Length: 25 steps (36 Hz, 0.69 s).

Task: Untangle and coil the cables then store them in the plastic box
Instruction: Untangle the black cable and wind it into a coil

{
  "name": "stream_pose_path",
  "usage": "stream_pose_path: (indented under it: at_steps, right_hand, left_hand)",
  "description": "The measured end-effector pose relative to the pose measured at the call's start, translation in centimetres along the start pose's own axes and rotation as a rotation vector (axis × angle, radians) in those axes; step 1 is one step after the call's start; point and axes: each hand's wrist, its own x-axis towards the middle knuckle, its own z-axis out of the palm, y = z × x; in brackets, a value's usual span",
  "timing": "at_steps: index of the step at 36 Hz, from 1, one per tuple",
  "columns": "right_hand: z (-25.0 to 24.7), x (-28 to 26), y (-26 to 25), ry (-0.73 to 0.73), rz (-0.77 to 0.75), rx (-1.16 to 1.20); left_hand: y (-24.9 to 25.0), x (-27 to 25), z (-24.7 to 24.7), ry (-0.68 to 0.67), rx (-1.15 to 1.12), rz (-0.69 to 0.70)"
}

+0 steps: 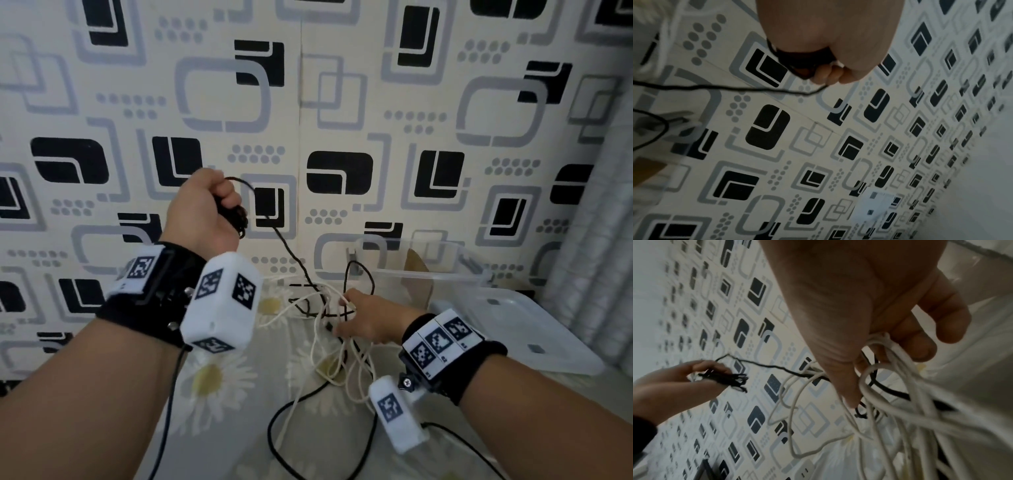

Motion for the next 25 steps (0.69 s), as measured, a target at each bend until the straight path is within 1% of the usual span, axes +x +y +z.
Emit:
stream_pose_path:
  at_steps: [3, 7, 10, 12, 14, 18, 20, 23, 25]
  right_hand:
    - [-0.4, -0.4, -0.3, 0.052, -0.033, -0.02]
    - [-1.7, -1.4, -1.9, 0.209, -0.087, -0.05]
    - [-2.3, -2.2, -3.6, 0.288, -0.243, 0.166]
    - [-2.2, -2.5, -4.5, 0.269, -0.347, 0.288]
    - [-1.9, -2.4, -4.8, 0.239, -0.399, 0.374]
    - [-1.6, -2.1, -5.0, 0.284, -0.456, 0.596]
    - [-1.6, -2.4, -5.0, 0.273, -0.517, 0.681]
    - [-1.5, -3.0, -5.3, 0.291, -0.614, 0.815]
    - [-1.5, -3.1, -5.6, 0.35, -0.669, 0.887]
  left_hand:
    - [-0.4, -0.6, 0.7, -0.124, 0.069, -0.035]
    - [-0.7, -1.4, 1.5, -0.203, 0.137, -0.012]
    - [-1.0, -1.8, 2.1, -0.242, 0.164, -0.008]
    - [-1.2, -2.1, 2.3, -0.26, 0.189, -0.006]
    - [-1.4, -2.3, 2.4, -0.271, 0.199, 0.0]
    - [-1.6, -2.3, 2.1, -0.279, 0.192, 0.042]
    - [-1.6, -2.3, 1.8, -0.296, 0.212, 0.057]
    - [-1.8, -2.1, 1.1, -0.309, 0.293, 0.041]
    - [-2.3, -2.0, 0.6, -0.294, 0.379, 0.022]
